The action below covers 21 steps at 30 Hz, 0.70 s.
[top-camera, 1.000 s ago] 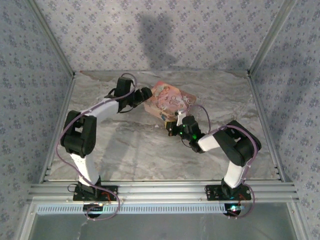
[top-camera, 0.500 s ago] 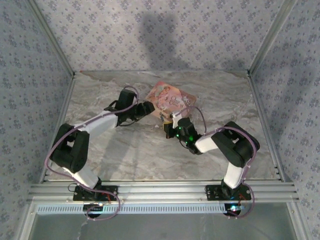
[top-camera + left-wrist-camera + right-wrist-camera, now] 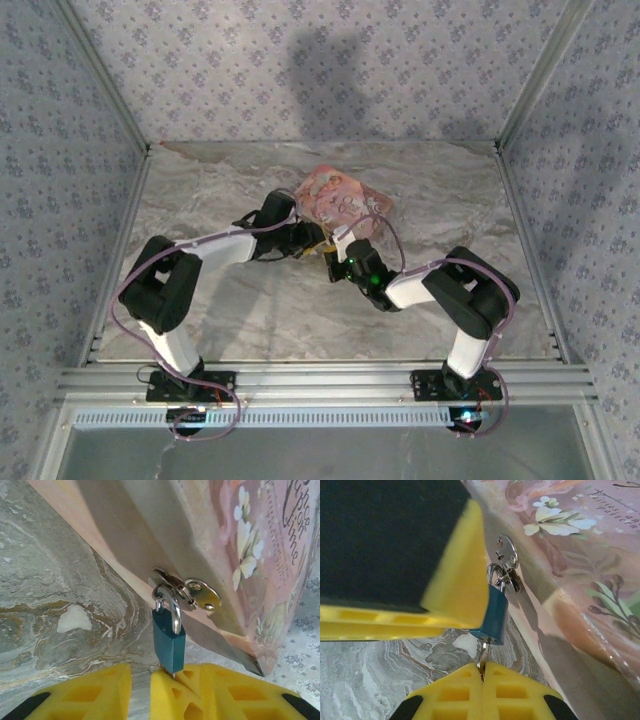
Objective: Unlock a padlock with a key
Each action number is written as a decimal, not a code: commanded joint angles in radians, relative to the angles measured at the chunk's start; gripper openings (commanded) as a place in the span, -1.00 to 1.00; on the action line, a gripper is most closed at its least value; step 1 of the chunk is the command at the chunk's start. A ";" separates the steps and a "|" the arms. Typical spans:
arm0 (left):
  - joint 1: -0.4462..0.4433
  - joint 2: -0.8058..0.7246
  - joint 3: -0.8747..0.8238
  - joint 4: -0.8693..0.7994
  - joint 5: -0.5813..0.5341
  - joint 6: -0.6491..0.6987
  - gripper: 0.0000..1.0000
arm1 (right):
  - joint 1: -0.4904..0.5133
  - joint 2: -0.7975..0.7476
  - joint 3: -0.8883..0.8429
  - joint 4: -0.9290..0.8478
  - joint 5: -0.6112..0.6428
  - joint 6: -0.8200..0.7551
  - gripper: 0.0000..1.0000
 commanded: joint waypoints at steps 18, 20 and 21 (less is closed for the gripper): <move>-0.023 0.069 0.059 0.032 -0.069 -0.010 -0.40 | 0.010 -0.010 0.024 -0.023 0.019 -0.015 -1.00; -0.027 0.077 0.064 0.032 -0.070 -0.007 -0.46 | 0.010 -0.010 0.023 -0.021 0.014 -0.016 -1.00; -0.028 0.080 0.066 0.033 -0.071 -0.008 -0.50 | 0.011 -0.011 0.023 -0.019 0.011 -0.018 -1.00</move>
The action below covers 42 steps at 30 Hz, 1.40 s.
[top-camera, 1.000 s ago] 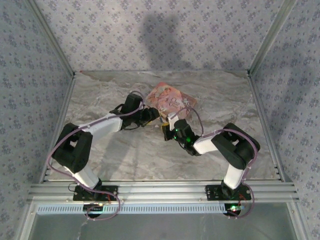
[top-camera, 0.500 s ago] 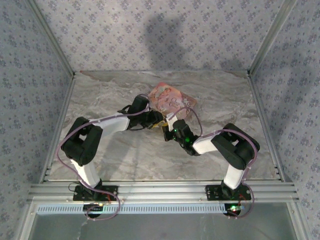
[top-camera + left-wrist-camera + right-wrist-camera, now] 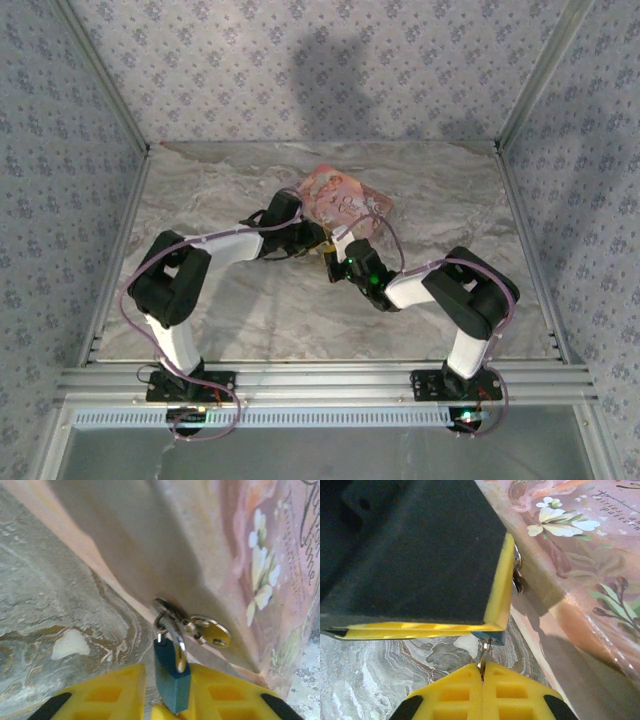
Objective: Unlock a padlock with a key
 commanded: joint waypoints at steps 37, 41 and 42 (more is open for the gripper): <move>-0.025 -0.071 -0.015 0.102 0.033 -0.133 -1.00 | 0.048 0.026 -0.139 0.391 0.186 -0.597 -0.17; -0.024 -0.068 -0.014 0.104 0.036 -0.136 -1.00 | 0.044 0.031 -0.128 0.391 0.159 -0.589 -0.27; -0.024 -0.066 -0.014 0.105 0.037 -0.138 -1.00 | 0.043 0.032 -0.124 0.390 0.156 -0.589 -0.28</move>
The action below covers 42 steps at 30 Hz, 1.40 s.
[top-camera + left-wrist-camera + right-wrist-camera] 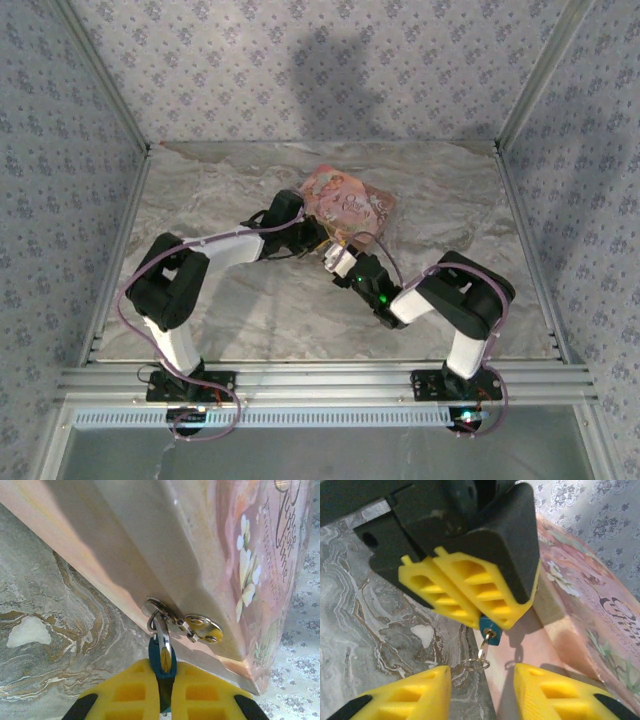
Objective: Unlock a padlock with a key
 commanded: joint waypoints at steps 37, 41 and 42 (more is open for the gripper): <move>-0.009 -0.040 -0.005 0.068 0.034 -0.038 -1.00 | -0.007 0.083 0.067 0.048 0.027 0.085 -0.57; -0.008 -0.039 -0.007 0.071 0.034 -0.039 -1.00 | -0.009 0.083 0.063 0.056 0.027 0.093 -0.57; -0.009 -0.039 -0.007 0.070 0.034 -0.038 -1.00 | -0.008 0.083 0.064 0.055 0.028 0.093 -0.57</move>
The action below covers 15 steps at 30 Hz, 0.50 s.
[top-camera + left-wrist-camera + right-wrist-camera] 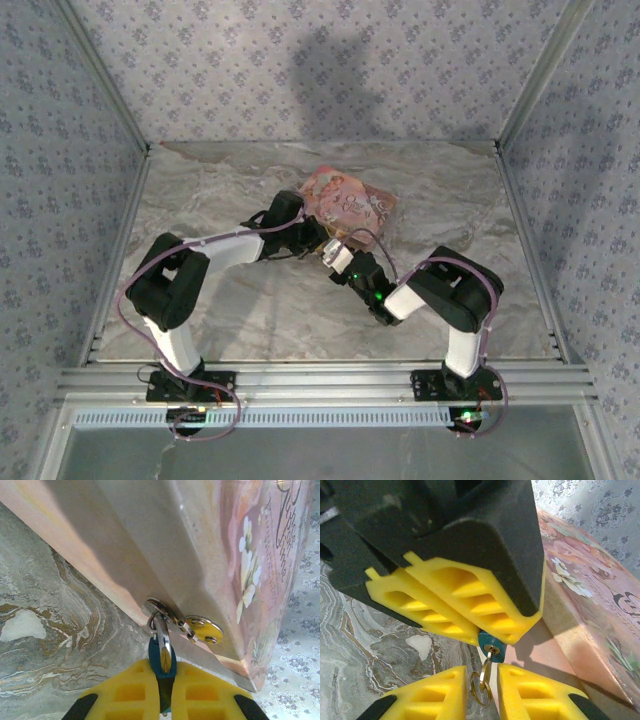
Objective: Unlock a padlock with a key
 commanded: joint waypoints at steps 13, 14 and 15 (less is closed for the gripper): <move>-0.016 -0.036 -0.005 0.063 0.021 -0.017 -1.00 | -0.011 0.020 0.040 0.022 0.031 0.073 -0.94; -0.017 -0.036 -0.003 0.063 0.021 -0.018 -1.00 | -0.012 0.020 0.040 0.022 0.033 0.079 -0.97; -0.018 -0.035 -0.004 0.063 0.021 -0.018 -1.00 | -0.013 0.020 0.041 0.021 0.035 0.083 -1.00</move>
